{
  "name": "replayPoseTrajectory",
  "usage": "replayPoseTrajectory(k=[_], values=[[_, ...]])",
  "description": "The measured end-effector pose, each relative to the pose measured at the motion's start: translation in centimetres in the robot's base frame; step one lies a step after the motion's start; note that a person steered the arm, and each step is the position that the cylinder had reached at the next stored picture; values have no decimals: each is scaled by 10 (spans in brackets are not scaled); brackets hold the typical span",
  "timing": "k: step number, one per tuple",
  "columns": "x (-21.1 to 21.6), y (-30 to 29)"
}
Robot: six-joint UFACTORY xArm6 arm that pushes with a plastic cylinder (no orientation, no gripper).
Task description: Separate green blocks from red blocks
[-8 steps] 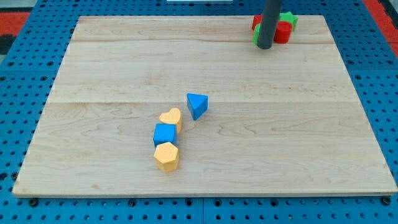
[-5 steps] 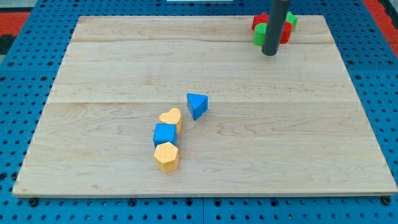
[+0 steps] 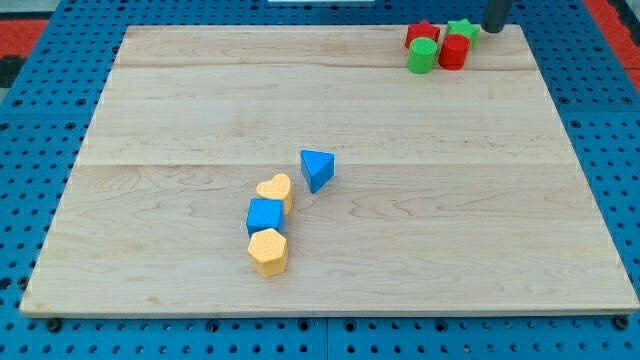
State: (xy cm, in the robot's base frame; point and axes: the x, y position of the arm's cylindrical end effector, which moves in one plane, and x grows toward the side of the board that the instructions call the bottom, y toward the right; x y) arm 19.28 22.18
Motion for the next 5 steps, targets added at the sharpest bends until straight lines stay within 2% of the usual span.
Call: replayPoseTrajectory(k=[1, 2, 3, 4, 5], values=[[41, -99], [119, -133], [132, -135], [162, -76], [250, -46]])
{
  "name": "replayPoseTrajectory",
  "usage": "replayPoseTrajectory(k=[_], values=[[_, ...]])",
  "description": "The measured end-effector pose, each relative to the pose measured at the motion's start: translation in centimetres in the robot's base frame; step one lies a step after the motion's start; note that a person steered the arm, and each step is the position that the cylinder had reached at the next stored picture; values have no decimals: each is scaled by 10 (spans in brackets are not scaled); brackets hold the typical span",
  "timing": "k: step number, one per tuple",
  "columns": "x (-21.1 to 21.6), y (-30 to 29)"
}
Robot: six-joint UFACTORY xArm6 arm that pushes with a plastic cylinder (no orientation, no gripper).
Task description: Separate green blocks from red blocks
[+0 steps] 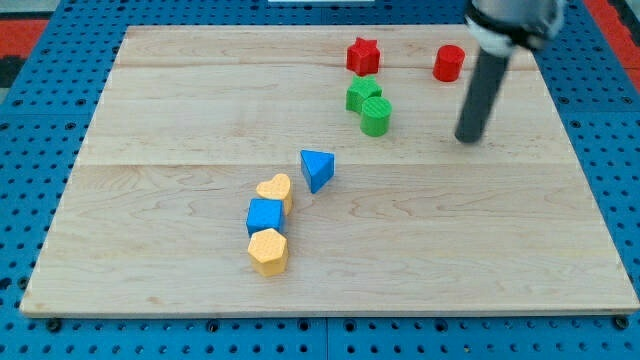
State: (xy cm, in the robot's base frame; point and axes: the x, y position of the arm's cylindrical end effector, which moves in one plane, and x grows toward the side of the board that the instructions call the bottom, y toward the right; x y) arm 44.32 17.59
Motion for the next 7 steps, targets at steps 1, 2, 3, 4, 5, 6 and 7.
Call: replayPoseTrajectory(k=[1, 2, 3, 4, 5, 6, 7], values=[[80, -37], [140, -72], [149, -159], [143, -264], [136, -313], [136, -275], [141, -257]])
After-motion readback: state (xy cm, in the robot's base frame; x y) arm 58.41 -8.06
